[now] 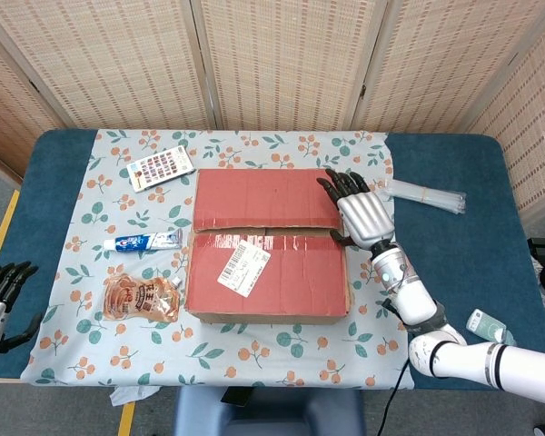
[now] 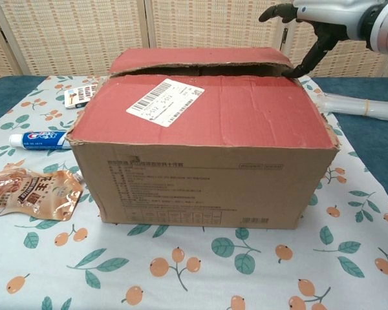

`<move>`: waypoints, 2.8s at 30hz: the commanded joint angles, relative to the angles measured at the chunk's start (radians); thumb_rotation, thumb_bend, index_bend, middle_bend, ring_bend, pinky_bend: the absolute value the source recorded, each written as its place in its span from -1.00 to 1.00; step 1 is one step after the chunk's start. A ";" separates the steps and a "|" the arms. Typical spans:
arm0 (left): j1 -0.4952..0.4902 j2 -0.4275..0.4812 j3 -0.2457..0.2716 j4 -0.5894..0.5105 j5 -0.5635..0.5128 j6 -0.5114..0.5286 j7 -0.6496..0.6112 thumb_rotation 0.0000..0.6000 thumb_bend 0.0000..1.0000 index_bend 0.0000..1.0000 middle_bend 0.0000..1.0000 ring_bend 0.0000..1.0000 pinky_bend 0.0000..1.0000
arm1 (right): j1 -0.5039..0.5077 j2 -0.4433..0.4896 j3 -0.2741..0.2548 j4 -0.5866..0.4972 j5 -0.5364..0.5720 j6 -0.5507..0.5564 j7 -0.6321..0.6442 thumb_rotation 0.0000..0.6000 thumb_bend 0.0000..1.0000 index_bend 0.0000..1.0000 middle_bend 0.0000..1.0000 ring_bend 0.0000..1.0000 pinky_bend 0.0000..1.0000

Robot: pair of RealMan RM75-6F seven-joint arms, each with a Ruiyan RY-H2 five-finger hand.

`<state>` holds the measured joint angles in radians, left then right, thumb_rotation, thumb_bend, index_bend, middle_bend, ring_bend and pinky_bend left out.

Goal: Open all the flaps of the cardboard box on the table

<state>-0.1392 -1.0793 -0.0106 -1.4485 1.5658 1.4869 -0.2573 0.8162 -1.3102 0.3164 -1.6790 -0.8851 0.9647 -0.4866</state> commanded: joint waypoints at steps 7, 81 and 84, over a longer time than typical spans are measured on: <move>-0.004 0.000 0.000 0.005 -0.004 -0.016 0.000 1.00 -0.05 -0.73 -0.76 -0.88 -1.00 | 0.061 -0.080 0.024 0.139 -0.021 0.007 0.045 1.00 -0.33 -0.89 -1.00 -1.00 -1.00; -0.089 -0.068 -0.069 0.142 -0.184 -0.250 -0.011 1.00 -0.05 -0.76 -0.82 -0.91 -1.00 | -0.097 0.244 0.143 0.134 -0.572 -0.466 1.876 1.00 -0.33 -0.41 -0.73 -0.59 -0.52; -0.088 -0.066 -0.068 0.142 -0.184 -0.250 -0.015 1.00 -0.05 -0.75 -0.82 -0.91 -1.00 | -0.086 0.239 0.128 0.147 -0.598 -0.466 1.922 1.00 -0.33 -0.41 -0.69 -0.56 -0.51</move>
<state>-0.2273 -1.1458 -0.0788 -1.3064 1.3821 1.2369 -0.2717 0.7201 -1.0760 0.4619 -1.5503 -1.4454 0.5191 1.3933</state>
